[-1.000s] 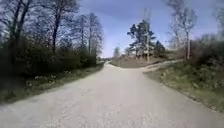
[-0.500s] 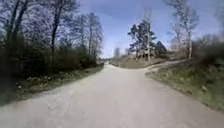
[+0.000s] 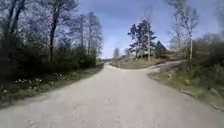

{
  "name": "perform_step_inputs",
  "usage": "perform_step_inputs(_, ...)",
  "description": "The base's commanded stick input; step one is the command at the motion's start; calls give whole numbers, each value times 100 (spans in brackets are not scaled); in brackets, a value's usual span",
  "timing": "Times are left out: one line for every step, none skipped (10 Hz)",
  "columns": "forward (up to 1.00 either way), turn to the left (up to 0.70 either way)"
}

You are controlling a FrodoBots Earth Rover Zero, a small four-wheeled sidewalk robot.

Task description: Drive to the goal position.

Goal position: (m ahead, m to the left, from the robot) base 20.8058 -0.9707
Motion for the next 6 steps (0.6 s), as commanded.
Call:
perform_step_inputs(85, 0)
perform_step_inputs(85, 0)
perform_step_inputs(85, 0)
perform_step_inputs(85, 0)
perform_step_inputs(85, 0)
perform_step_inputs(85, 0)
